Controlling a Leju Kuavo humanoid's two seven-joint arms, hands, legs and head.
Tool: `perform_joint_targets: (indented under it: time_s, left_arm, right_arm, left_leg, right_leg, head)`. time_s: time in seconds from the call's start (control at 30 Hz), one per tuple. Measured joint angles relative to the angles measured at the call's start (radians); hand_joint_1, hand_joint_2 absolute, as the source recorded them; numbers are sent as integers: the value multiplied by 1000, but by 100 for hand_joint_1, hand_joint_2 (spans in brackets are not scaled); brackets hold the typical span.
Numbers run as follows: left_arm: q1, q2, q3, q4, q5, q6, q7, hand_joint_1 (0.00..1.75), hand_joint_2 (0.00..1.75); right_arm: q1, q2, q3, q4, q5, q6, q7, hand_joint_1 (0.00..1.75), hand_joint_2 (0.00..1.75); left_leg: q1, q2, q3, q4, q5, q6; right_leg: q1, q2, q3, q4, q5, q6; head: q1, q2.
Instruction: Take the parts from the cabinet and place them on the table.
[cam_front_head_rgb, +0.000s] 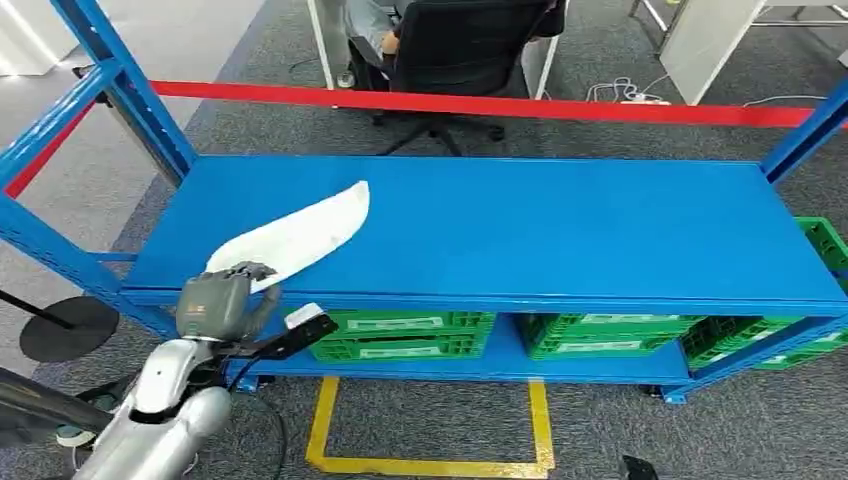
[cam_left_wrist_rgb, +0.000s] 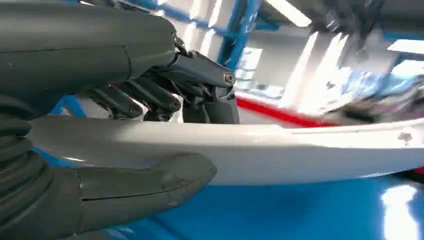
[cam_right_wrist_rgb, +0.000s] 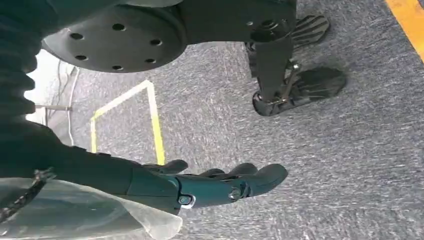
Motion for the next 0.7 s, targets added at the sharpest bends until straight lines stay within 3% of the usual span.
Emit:
perform_joint_targets:
  time_s: [0.07,0.17,0.43,0.53,0.7]
  left_arm:
    - [39,-7,-3,-66,30,20,-36,175,175]
    - [76,-12,-9,-140,41,23,-44,175,175]
    - [105,-16,-10,-205,48,25,-52,175,175]
    - [127,-23,-13,-234,109,55,-113,175,175]
    - [201,-37,-40,-318,147,93,-160,175,175]
  right_arm:
    - [3,0,-11,0,3,-1,0,0,175]
    - [4,0,-21,0,3,-1,0,0,175]
    - [5,0,-35,0,4,-1,0,0,175]
    - [6,0,-39,0,5,-6,0,0,175]
    - [12,2,-63,0,3,-12,0,0,175]
  left_leg:
    - [0,0,0,0,0,0]
    - [0,0,0,0,0,0]
    - [0,0,1,0,0,0]
    - [-2,0,0,3,0,1]
    - [-10,0,0,6,-6,9]
  right_leg:
    - [0,0,0,0,0,0]
    - [0,0,0,0,0,0]
    - [0,0,1,0,0,0]
    - [-3,0,0,-1,1,2]
    - [-11,0,0,-1,0,7]
  head:
    - [0,0]
    - [0,0]
    - [0,0]
    - [0,0]
    - [-1,0]
